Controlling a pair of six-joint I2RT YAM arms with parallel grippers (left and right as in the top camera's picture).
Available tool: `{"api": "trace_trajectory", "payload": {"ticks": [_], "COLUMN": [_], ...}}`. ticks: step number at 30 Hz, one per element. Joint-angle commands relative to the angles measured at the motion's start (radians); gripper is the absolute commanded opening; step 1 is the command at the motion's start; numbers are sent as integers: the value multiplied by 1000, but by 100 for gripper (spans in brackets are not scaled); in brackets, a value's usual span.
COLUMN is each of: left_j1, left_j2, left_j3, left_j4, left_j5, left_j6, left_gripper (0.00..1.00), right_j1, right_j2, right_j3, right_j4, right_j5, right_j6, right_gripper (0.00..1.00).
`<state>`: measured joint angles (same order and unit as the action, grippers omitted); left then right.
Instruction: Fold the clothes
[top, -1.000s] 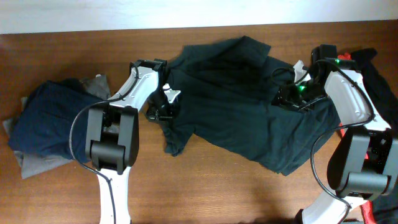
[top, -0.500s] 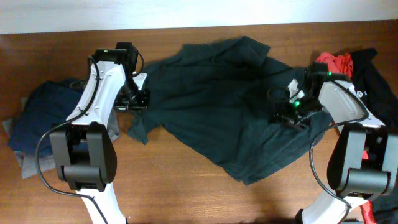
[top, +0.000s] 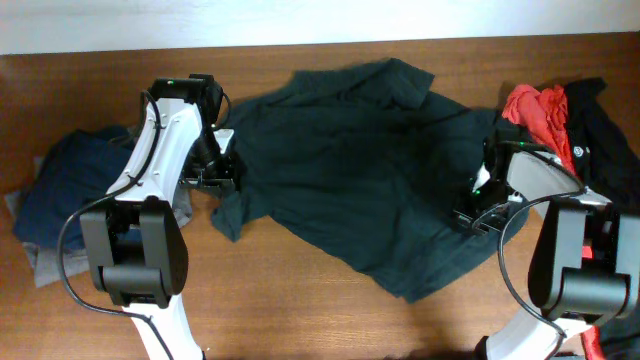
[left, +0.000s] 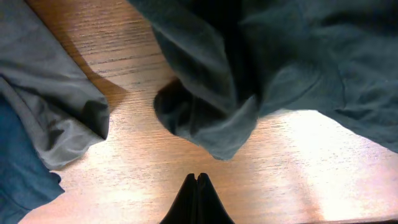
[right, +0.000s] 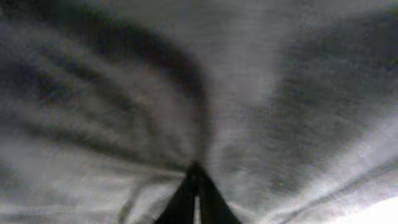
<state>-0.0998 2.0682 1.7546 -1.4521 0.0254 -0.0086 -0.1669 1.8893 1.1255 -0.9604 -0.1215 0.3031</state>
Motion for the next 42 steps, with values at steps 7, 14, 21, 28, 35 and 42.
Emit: {"api": "trace_trajectory", "payload": {"ticks": [7,14,21,28,35,42], "left_j1": [-3,-20,-28,-29,-29,-29], "left_j2": [-2,-2,-2,-16,-116,-200], "left_j3": [-8,-143,-332,-336,-337,-350], "left_j4": [111,266,381,305,156,42], "left_j5": [-1,89,218,241,93,-13], "left_j6": [-2,31,23,18,-72,-111], "left_gripper": [56,74,53,0,1,1], "right_j1": [-105,-135,-134,-134,-127,-65], "right_j2": [15,0,-51,-60,-60,-60], "right_j3": [-21,34,91,92,92,92], "right_j4": [9,6,-31,-32,-30,16], "right_j5": [260,66,-10,-11,-26,-26], "right_j6": [103,-39,-87,-86,-87,-87], "right_gripper": [11,26,34,37,40,41]}}
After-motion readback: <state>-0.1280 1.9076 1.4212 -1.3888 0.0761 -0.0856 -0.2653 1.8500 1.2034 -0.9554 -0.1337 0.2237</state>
